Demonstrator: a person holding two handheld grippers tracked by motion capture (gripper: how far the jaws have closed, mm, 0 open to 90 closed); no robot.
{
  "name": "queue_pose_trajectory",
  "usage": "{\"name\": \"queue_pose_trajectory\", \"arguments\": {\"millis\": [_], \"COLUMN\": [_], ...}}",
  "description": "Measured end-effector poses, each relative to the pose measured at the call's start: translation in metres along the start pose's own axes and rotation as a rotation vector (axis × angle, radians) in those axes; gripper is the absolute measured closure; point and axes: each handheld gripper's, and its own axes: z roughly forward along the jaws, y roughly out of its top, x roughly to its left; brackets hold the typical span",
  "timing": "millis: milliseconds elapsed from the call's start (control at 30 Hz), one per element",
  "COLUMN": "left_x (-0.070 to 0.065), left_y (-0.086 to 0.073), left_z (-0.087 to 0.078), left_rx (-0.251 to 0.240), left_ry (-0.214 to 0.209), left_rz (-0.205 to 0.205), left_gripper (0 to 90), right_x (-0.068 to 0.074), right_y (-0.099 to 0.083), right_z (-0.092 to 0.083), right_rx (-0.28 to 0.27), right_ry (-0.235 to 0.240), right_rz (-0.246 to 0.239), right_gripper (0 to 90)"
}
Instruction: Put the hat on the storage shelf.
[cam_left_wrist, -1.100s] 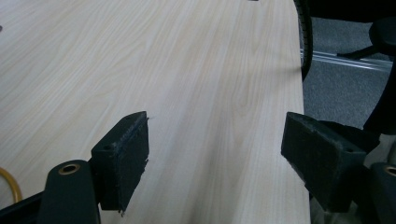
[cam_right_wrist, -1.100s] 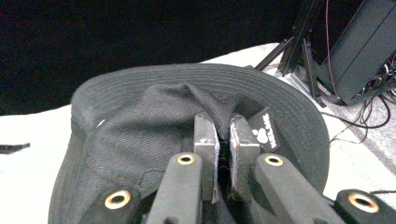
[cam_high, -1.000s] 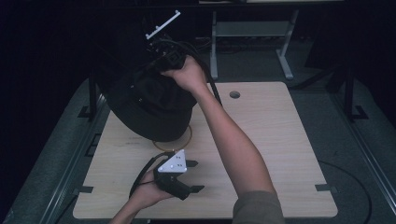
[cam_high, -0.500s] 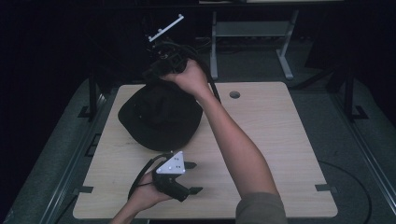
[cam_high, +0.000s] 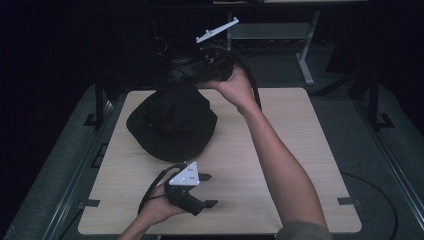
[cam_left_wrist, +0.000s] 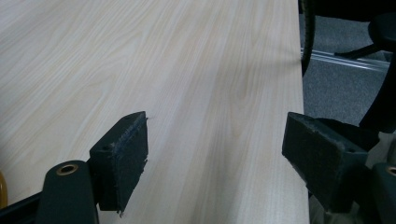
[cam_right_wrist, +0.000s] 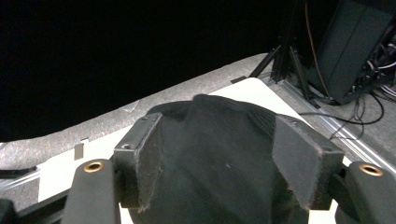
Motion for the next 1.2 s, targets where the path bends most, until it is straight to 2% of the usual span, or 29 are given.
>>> {"name": "queue_pose_trajectory", "arguments": {"millis": [233,700,1200], "left_x": [0.001,0.001,0.002], "left_y": [-0.002,-0.002,-0.003], "left_z": [0.002,0.000,0.001], "left_rx": [0.003,-0.013,-0.010], "left_ry": [0.003,0.003,-0.001], "left_rz": [-0.012,-0.016,-0.021], "left_gripper": [21.6,21.1,20.5], "right_x": [-0.005,-0.009,-0.014], "right_y": [-0.014,-0.037,-0.077], "right_z": [-0.016,-0.038,-0.080], "right_rx": [-0.014,-0.022,-0.050], "right_ry": [-0.016,-0.042,-0.097], "right_rz": [0.021,0.046,0.090], "right_gripper": [27.0,25.4,23.8]}}
